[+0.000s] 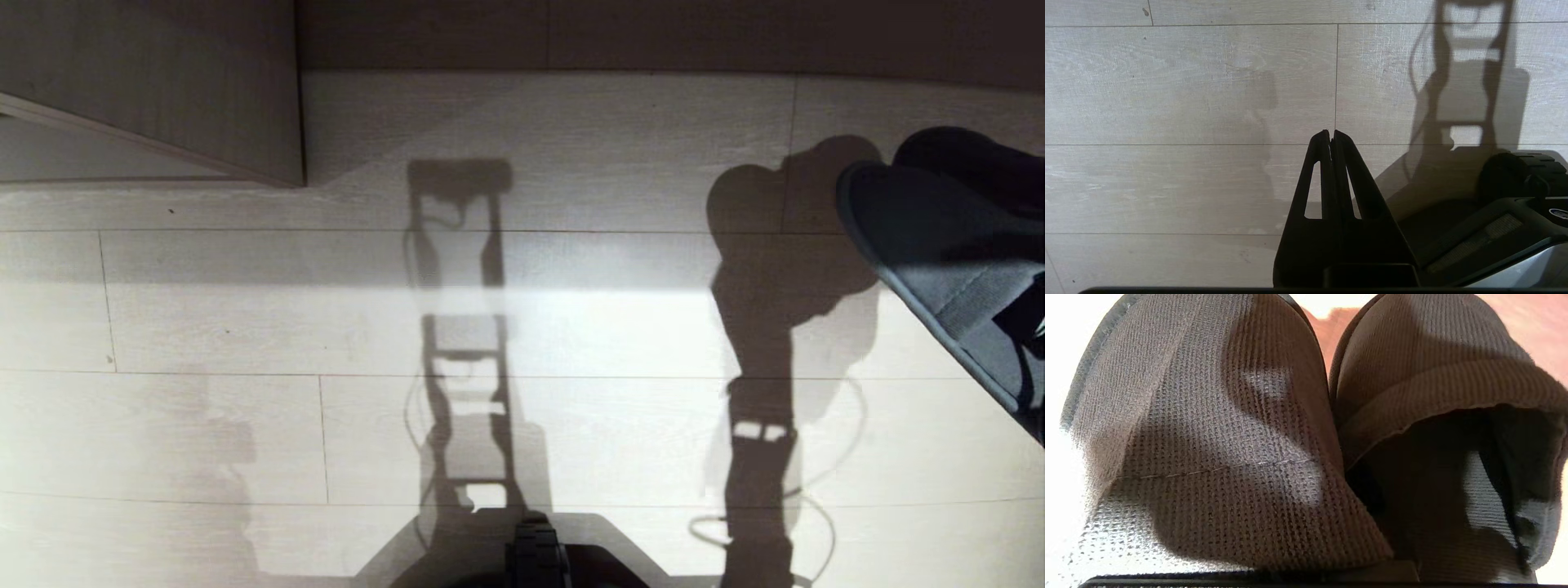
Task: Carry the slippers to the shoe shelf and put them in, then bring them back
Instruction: Place the slippers on the floor
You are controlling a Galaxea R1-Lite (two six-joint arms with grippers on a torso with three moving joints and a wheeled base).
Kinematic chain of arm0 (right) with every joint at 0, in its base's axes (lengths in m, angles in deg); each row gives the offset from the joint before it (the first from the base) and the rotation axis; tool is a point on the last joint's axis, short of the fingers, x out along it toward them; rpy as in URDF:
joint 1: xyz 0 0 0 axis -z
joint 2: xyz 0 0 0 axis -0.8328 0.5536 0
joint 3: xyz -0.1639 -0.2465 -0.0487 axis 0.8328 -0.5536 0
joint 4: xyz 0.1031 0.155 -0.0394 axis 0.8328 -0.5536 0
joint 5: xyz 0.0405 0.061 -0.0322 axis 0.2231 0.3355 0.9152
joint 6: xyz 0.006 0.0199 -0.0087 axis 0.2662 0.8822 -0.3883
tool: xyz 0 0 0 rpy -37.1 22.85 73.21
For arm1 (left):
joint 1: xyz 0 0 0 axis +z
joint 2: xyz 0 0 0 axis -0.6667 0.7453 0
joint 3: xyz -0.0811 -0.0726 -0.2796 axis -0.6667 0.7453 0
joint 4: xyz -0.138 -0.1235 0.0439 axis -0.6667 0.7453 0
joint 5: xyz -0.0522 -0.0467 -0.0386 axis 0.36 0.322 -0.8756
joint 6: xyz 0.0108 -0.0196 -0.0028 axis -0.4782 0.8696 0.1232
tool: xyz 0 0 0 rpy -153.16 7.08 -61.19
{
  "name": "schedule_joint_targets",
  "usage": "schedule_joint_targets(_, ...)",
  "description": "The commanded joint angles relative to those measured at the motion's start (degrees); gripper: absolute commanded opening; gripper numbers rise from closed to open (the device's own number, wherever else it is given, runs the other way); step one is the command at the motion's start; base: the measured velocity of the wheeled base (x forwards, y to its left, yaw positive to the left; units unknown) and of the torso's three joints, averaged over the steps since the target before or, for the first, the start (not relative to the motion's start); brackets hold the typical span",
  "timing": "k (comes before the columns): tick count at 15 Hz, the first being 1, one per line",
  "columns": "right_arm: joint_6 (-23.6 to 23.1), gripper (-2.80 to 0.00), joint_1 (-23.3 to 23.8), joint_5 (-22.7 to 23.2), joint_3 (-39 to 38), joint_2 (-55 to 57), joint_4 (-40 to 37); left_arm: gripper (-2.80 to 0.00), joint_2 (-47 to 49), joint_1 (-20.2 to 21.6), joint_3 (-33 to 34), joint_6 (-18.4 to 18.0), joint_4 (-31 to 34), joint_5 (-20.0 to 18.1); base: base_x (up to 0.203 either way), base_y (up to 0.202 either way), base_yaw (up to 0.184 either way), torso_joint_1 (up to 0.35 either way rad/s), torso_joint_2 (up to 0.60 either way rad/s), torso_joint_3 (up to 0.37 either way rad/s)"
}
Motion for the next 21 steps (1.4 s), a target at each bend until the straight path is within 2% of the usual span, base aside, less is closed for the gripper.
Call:
schedule_joint_targets(1, 0.37, -2.80, 2.28, 3.54, -0.71, 5.24, 4.93, -2.80, -0.01, 0.02, 0.00, 0.03, -0.02, -0.01, 0.000, 0.000, 0.000, 0.000, 0.00, 0.000)
schedule_joint_targets(4, 0.16, -2.80, 6.97, 11.14, -4.78, 12.74, 19.48, -2.80, -0.01, 0.02, 0.00, 0.03, -0.02, -0.01, 0.000, 0.000, 0.000, 0.000, 0.00, 0.000)
schedule_joint_targets(6, 0.07, -2.80, 13.02, 16.62, -8.34, 18.11, 31.73, -2.80, -0.01, 0.02, 0.00, 0.03, -0.02, -0.01, 0.000, 0.000, 0.000, 0.000, 0.00, 0.000)
schedule_joint_targets(8, 0.31, -2.80, 17.55, 18.00, -9.86, 20.26, 34.12, -2.80, -0.01, 0.02, 0.00, 0.03, -0.02, -0.01, 0.000, 0.000, 0.000, 0.000, 0.00, 0.000)
schedule_joint_targets(10, 2.74, -2.80, 19.62, 18.29, -13.92, 20.47, 37.29, -2.80, -0.01, 0.02, 0.00, 0.03, -0.02, -0.01, 0.000, 0.000, 0.000, 0.000, 0.00, 0.000)
schedule_joint_targets(11, 5.32, -2.80, 20.00, 18.20, -15.31, 21.52, 42.87, -2.80, -0.01, 0.02, 0.00, 0.03, -0.02, -0.01, 0.000, 0.000, 0.000, 0.000, 0.00, 0.000)
schedule_joint_targets(14, 10.70, -2.80, 20.86, 13.36, -17.22, 24.76, 46.31, -2.80, -0.01, 0.02, 0.00, 0.03, -0.02, -0.01, 0.000, 0.000, 0.000, 0.000, 0.00, 0.000)
schedule_joint_targets(21, 12.38, -2.80, 21.52, 12.88, -6.96, 32.36, 46.34, -2.80, -0.01, 0.02, 0.00, -0.15, -0.01, -0.01, 0.000, 0.000, 0.000, 0.000, 0.00, 0.000)
